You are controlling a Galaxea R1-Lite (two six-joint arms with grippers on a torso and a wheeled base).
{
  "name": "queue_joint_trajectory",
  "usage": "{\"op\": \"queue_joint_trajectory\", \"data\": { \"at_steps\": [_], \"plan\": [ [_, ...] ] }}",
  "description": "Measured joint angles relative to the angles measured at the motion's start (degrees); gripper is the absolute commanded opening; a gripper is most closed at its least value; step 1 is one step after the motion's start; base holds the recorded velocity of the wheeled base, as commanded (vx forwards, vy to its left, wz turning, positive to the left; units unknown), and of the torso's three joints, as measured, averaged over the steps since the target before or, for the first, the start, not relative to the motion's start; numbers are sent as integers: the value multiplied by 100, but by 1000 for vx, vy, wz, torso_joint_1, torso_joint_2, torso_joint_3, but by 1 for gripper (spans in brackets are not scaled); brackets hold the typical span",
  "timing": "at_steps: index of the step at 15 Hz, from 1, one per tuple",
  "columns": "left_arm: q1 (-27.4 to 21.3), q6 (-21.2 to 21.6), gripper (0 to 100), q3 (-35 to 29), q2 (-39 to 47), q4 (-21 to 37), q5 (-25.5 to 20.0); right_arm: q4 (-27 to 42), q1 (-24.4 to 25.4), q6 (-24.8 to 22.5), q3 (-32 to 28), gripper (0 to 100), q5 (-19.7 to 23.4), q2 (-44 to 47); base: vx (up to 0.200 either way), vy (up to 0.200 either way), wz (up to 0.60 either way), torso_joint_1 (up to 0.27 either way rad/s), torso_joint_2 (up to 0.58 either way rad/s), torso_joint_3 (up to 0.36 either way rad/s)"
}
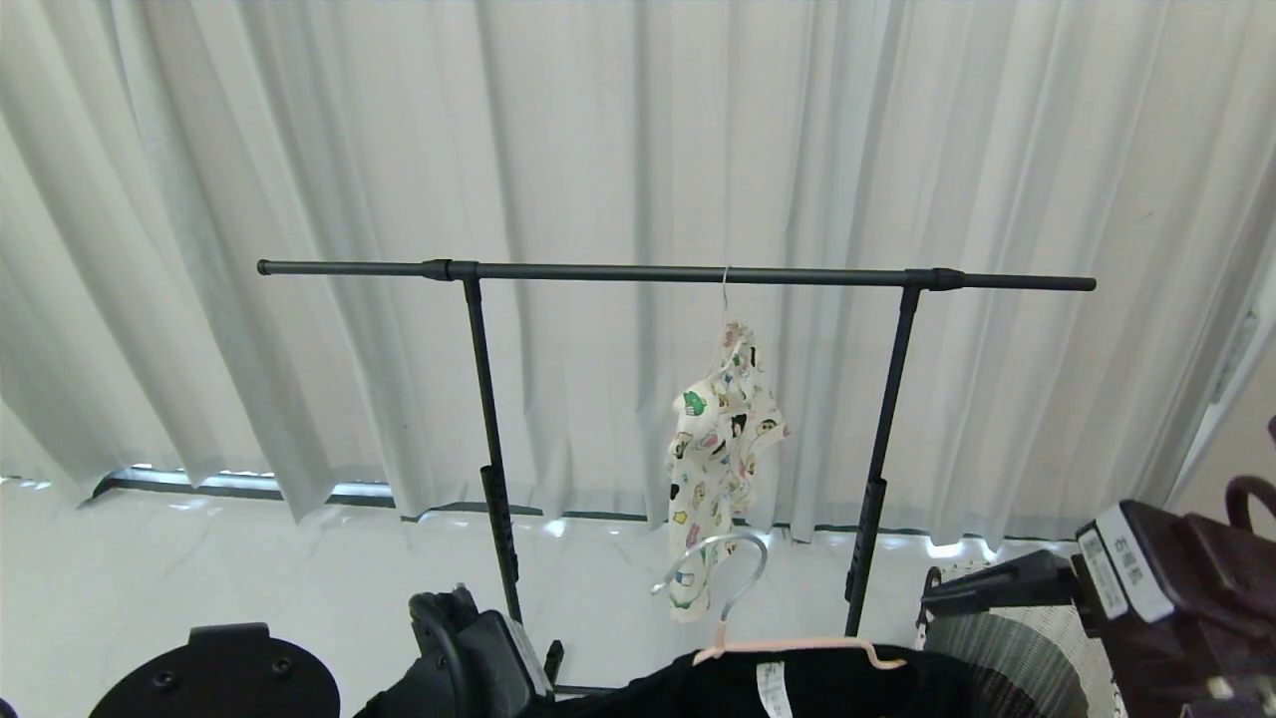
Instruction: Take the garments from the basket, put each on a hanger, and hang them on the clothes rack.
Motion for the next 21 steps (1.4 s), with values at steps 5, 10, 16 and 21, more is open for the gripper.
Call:
{"op": "queue_joint_trajectory", "data": {
  "at_steps": [5,10,16,21],
  "plan": [
    [-160,389,0,66,-44,-158,5,29,623,-132,-9,100,5,555,0,0,0,0,0,0],
    [-195,592,0,91,-252,-202,-1,-15,258,-200,-236,100,-48,1186,0,0,0,0,0,0],
    [-190,558,0,201,-369,-187,7,-2,0,-230,-499,100,-77,1390,0,0,0,0,0,0],
    [-197,580,0,-2,-553,-189,11,-305,123,-389,-527,100,-77,1638,0,0,0,0,0,0]
  ]
}}
